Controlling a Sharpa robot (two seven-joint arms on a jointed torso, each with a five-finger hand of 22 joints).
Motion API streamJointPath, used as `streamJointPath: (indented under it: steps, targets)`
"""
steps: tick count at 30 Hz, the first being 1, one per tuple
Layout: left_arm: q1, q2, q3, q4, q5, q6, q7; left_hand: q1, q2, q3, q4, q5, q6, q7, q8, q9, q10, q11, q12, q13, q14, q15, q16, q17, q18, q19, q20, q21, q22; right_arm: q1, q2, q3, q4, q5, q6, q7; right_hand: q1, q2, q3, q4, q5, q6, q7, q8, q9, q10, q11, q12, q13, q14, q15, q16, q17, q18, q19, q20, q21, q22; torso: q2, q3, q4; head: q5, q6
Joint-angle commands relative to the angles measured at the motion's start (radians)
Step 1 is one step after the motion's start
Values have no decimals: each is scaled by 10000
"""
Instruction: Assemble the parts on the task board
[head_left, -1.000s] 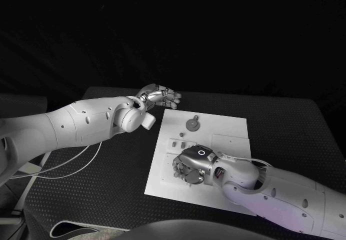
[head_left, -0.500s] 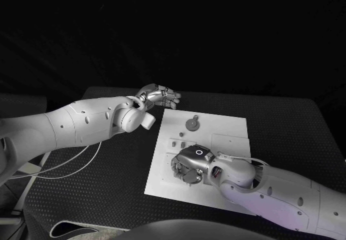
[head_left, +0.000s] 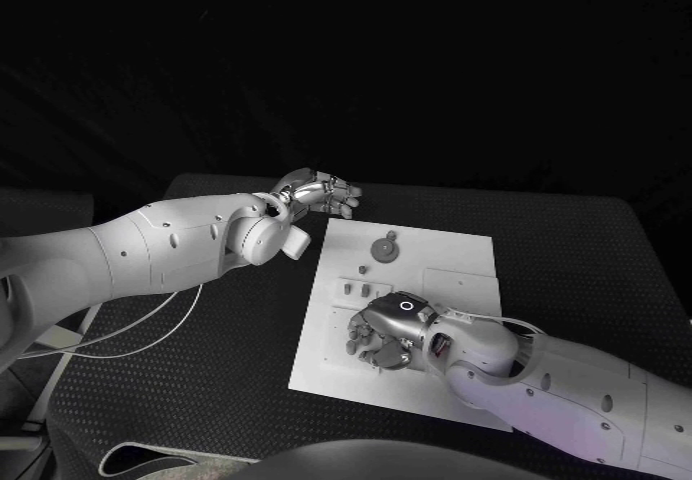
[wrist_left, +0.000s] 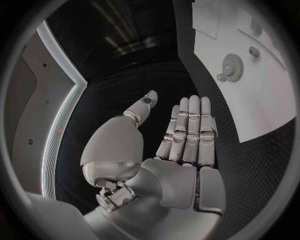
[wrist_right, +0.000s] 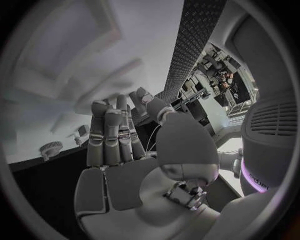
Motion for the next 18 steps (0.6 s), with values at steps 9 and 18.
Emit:
streamJointPath:
  steps: [9,18]
  targets:
    - [19,28,9,-7,52,153,50,-13,77,-67,6,-15,-54,-4,68,-15,5,-36,-7,-13,12,48,-44,24,-13,-32,21,-2,-17,43,-488,13,515,681,-1424,109,-205,-499,158,161,30,-410,218,-202,-167,-548,256,-217,-107,-160,272,51,82,135,-70,95,-42,171,0,9,-3,-30,30]
    - [17,65,8,-106,52,172,71,-10,80,-65,5,-16,-55,-4,70,-18,4,-36,-7,-14,11,49,-51,31,-13,-34,22,-2,-19,600,-1270,227,1205,2268,-1948,359,-163,-323,265,201,31,-278,205,-101,-175,-88,72,73,63,-33,97,178,118,135,48,31,80,194,-24,5,-39,-200,324]
